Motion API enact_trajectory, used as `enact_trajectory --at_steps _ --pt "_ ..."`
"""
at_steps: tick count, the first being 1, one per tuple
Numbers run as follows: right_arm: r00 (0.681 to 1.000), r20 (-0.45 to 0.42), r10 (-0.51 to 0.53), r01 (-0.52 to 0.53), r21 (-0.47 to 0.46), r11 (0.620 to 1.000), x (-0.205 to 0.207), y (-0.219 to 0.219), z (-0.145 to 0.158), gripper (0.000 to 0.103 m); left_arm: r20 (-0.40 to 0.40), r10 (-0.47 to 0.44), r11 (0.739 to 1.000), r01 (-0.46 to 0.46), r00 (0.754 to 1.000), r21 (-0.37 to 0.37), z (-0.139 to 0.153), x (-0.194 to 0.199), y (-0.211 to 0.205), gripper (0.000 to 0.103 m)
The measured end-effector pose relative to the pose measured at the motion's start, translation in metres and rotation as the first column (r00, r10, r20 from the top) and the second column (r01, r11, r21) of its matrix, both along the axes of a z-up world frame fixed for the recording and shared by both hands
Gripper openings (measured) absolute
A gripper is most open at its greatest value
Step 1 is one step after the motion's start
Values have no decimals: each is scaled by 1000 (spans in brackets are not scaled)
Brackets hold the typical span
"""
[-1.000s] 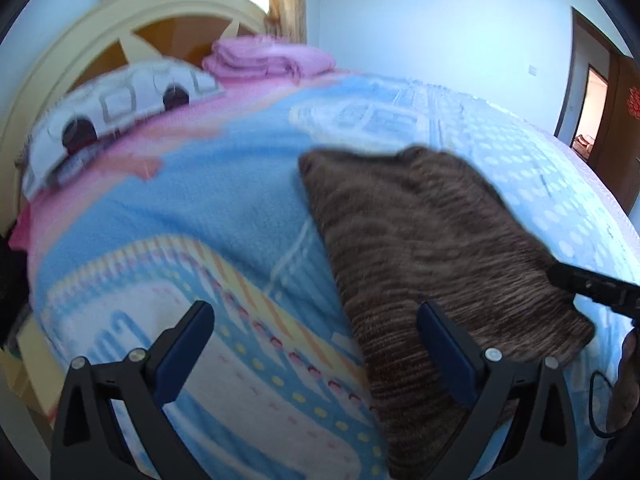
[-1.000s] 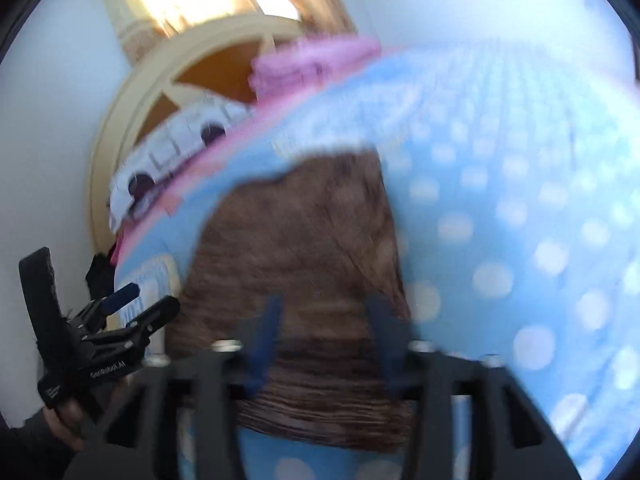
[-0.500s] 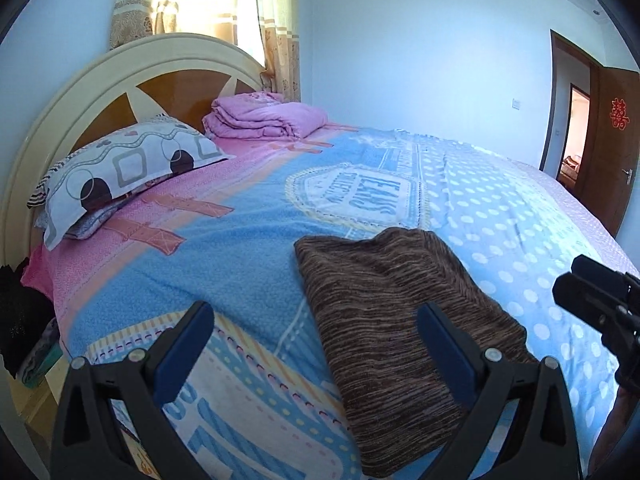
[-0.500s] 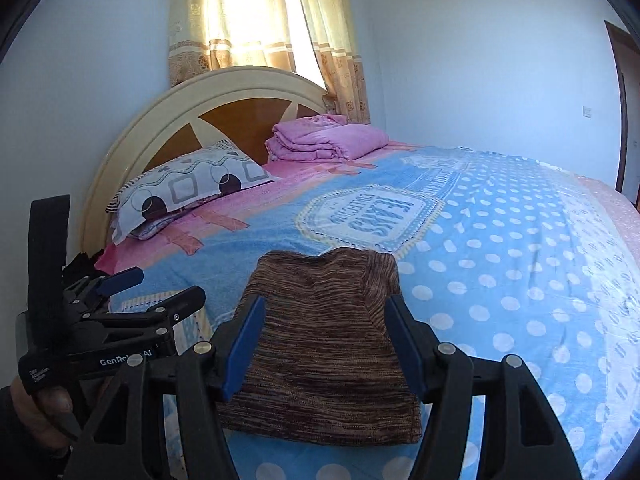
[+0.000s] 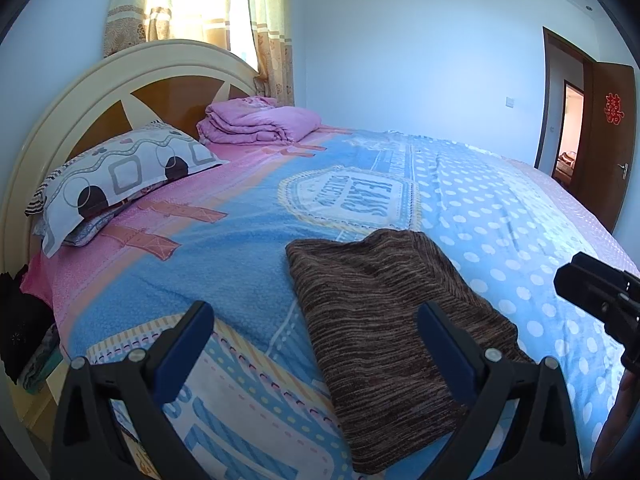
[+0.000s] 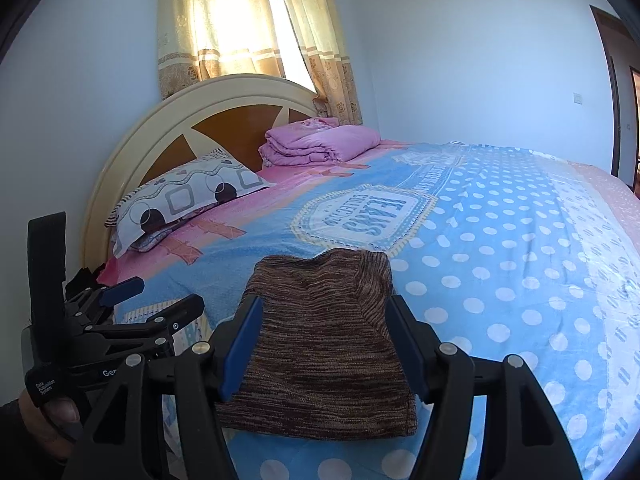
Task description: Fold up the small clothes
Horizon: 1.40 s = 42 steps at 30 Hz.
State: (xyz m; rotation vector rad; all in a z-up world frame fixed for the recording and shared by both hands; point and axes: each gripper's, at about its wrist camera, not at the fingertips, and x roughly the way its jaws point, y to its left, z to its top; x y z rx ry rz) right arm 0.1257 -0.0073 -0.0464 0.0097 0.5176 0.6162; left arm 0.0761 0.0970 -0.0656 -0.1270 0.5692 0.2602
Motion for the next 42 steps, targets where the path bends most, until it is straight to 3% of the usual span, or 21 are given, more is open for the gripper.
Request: enact_trajectory --at_steps 42 --pt "1000 30 0 0 25 1000 -18 -2 8 67 -8 -30 1000 30 1000 4 8 0 -13 103"
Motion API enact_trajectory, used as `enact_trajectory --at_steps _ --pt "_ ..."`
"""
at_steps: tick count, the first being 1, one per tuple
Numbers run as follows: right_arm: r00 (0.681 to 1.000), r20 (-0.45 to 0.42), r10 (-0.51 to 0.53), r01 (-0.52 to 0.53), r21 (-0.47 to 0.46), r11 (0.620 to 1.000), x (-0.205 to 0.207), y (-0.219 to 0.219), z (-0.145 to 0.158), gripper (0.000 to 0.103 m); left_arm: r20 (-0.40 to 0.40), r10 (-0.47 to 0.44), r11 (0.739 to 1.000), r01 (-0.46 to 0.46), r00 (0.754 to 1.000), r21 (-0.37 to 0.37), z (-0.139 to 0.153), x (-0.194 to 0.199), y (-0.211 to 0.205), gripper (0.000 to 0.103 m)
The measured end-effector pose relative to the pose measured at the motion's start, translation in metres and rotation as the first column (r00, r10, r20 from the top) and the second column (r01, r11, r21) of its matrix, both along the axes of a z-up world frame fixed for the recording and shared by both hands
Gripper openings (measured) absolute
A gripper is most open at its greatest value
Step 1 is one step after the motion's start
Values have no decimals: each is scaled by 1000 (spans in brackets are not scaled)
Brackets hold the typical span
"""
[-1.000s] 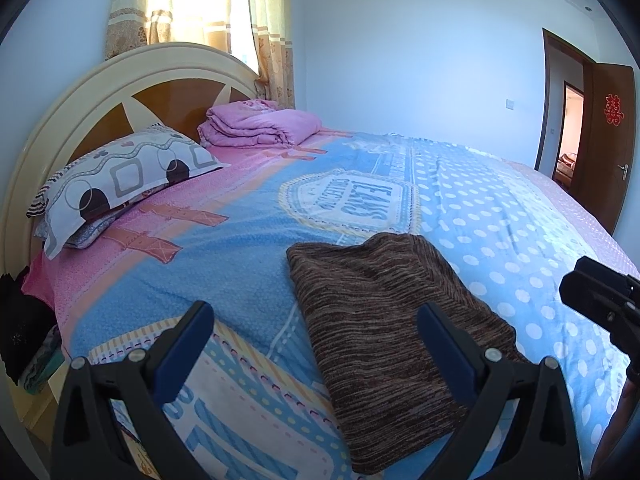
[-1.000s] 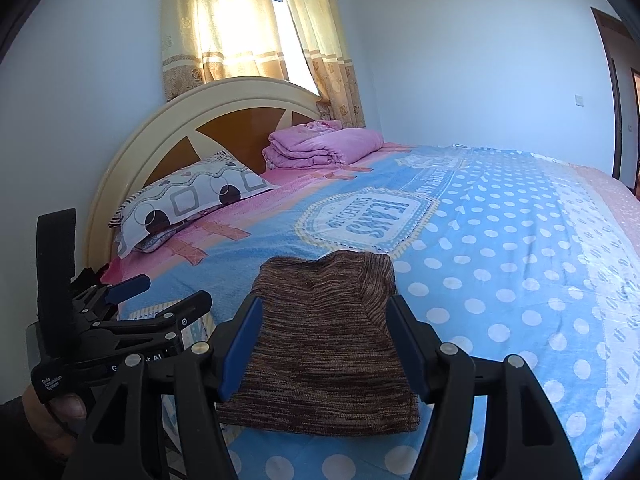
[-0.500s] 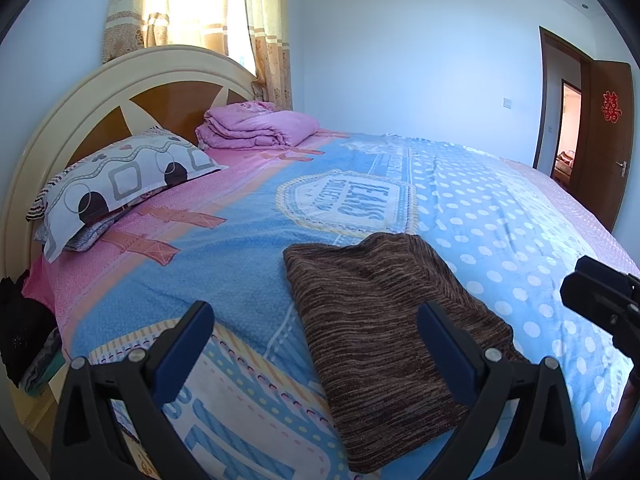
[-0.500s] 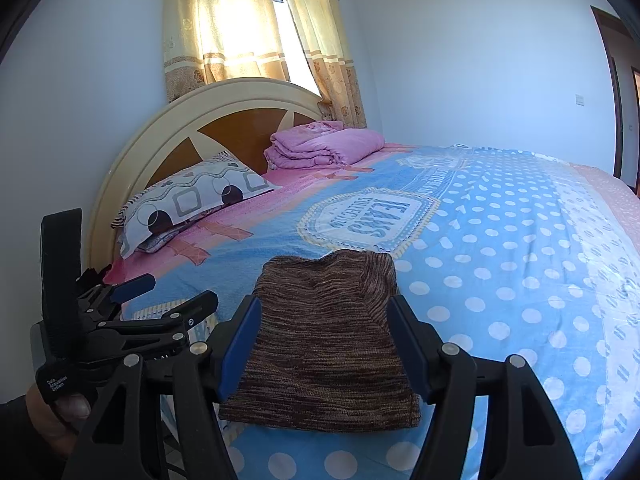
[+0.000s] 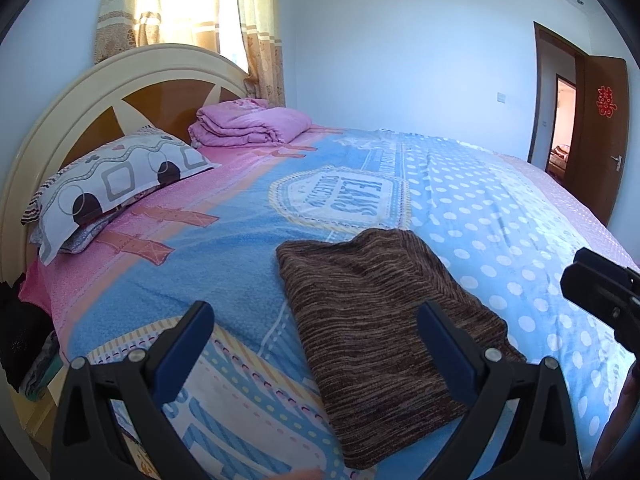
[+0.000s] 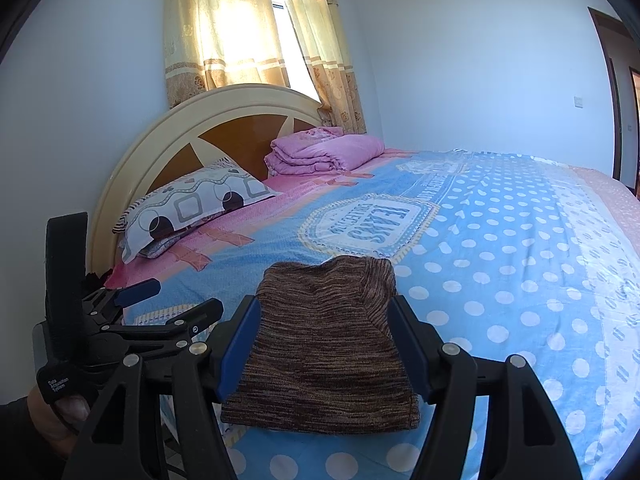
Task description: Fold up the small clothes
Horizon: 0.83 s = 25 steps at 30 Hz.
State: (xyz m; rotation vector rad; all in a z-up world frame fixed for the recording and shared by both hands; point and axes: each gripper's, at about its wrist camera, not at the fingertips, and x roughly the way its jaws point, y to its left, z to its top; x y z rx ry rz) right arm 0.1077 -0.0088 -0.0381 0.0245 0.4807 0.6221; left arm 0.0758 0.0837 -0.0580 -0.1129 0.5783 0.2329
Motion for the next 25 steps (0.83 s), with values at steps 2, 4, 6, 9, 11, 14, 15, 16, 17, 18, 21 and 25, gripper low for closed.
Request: enact_trajectory --at_steps 2,4,6,9,11,14,15,16,17,18,21,25 --pt "1000 7 -3 3 7 1000 -1 -1 1 67 6 8 1000 -8 1000 5 1 -1 0 103" --pt "1000 18 -7 7 15 1000 -3 -2 3 67 17 14 1000 -14 1000 -1 3 -2 1 103" --pt "1000 29 -11 10 22 1000 -5 -3 5 67 21 18 1000 -18 1000 -2 5 -3 3 103" --pt "1000 28 -11 10 25 1000 -5 -3 5 67 26 25 1000 -25 999 0 6 -4 4 103" --pt "1000 27 -11 10 24 1000 -5 -4 5 67 24 27 1000 -28 999 2 7 -4 5 103" --pt "1000 25 -8 8 23 1000 -6 -3 5 67 16 31 1000 -31 999 -1 6 -3 6 103" --pt "1000 26 -7 6 22 1000 -6 -3 5 67 14 31 1000 -31 999 0 6 -3 6 103" --pt "1000 26 -5 5 20 1000 -5 -2 6 67 12 34 999 -34 999 4 5 -2 6 103" --pt "1000 26 -4 3 19 1000 -6 -2 6 67 11 36 999 -36 999 6 5 -2 6 103" --pt "1000 24 -3 3 19 1000 -4 -2 5 67 9 38 999 -38 999 8 5 -2 7 103" --pt "1000 18 -2 2 20 1000 -4 -2 4 67 8 37 999 -37 999 11 3 -2 7 103" --pt "1000 14 -6 5 17 1000 -4 -3 3 67 13 38 999 -38 999 26 3 -2 6 103"
